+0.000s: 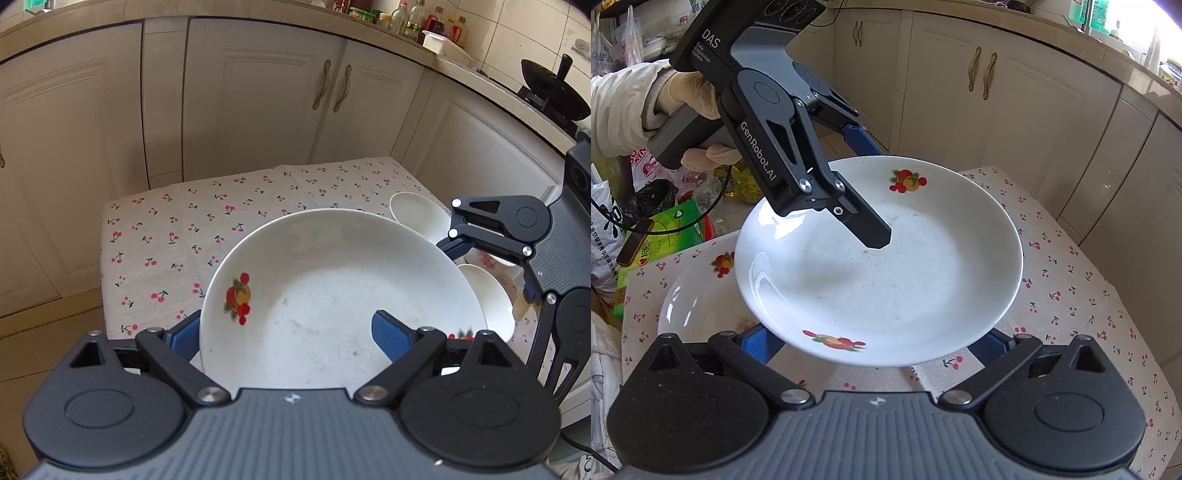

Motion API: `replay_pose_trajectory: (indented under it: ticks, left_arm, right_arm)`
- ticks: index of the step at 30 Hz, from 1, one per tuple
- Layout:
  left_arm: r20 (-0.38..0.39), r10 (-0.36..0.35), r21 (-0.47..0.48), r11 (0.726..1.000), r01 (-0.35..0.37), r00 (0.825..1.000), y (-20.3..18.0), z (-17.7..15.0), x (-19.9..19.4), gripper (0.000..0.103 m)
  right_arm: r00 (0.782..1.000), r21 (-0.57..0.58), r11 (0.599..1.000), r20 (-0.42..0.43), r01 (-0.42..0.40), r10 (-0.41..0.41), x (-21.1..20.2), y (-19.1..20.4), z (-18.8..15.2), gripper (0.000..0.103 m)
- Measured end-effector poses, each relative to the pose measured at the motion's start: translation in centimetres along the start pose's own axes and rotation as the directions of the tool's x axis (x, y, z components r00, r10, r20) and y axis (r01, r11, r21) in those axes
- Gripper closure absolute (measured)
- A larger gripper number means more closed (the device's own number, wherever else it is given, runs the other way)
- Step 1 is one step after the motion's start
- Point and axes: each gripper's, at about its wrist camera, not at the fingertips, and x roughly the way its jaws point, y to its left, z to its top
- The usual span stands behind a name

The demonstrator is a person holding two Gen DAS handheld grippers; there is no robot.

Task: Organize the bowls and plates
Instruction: 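Lift the fruit-decal plate with the left tool and carry it over the stack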

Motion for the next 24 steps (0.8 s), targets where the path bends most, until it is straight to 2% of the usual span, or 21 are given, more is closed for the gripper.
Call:
replay_pose_trajectory:
  ticks: [13,24]
  left_arm:
    - [0.005,0.01,-0.011,1.0,-0.01,1.0,-2.3,-5.0,-4.7,0.01]
    - [-0.03,-0.021,-0.034,0.999,0.02,0.999,-3.3,-8.6,-4.3,0.01]
  right_arm:
    - [1.0,0.007,1.0,0.016,-0.01,0.01,-1.7,6.4,-1.1,0.0]
    - [0.999,0.045,0.999,-0.009,-0.03,0.031,-1.0,9.3,-3.3,0.0]
